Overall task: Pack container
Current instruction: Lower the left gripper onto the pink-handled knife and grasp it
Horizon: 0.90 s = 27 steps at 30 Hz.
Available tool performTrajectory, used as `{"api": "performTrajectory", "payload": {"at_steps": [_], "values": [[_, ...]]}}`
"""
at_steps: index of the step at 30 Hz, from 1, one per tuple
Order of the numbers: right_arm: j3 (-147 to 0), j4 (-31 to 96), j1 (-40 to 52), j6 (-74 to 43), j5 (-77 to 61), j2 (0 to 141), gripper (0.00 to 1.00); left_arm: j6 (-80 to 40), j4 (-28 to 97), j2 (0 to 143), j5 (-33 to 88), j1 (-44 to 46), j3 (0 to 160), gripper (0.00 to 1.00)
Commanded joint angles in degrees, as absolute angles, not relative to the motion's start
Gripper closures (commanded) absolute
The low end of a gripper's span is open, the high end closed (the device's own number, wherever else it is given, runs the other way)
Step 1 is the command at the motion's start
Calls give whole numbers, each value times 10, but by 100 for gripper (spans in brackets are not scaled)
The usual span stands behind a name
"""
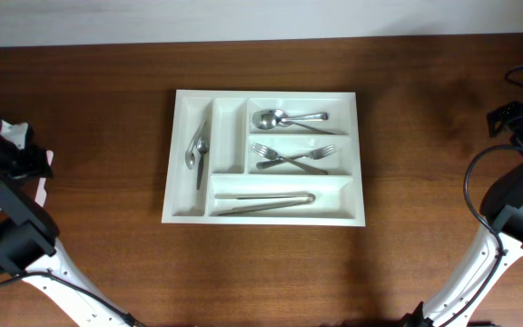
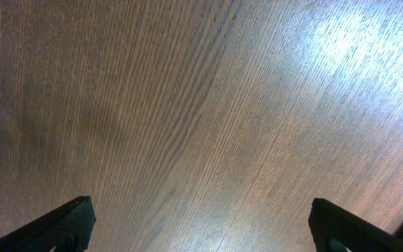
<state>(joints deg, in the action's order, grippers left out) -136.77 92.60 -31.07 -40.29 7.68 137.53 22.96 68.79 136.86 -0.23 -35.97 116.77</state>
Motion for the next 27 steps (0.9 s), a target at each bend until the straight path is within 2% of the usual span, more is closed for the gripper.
{"api": "performTrajectory", "payload": {"at_steps": [1,13,16,17,18,19,21,27], "values": [[-1372,926,-308,-403,82,1351,1,239,689,1403,-3,-359,1163,32],[-1372,926,-308,-403,82,1351,1,239,677,1406,-15,-359,1163,32],[-1372,926,-308,-403,82,1351,1,239,672,1406,-14,-359,1163,37],[-1372,926,-308,-403,82,1351,1,239,672,1406,-14,-359,1163,40],[-1372,926,-308,-403,82,1351,1,239,672,1406,-14,-359,1163,47],[-1372,926,-308,-403,82,1351,1,239,670,1406,-14,-359,1163,60],[-1372,926,-308,-403,82,1351,1,238,670,1406,-14,-359,1163,74],[-1372,926,-308,-403,82,1351,1,223,664,1406,-14,-359,1163,94]]}}
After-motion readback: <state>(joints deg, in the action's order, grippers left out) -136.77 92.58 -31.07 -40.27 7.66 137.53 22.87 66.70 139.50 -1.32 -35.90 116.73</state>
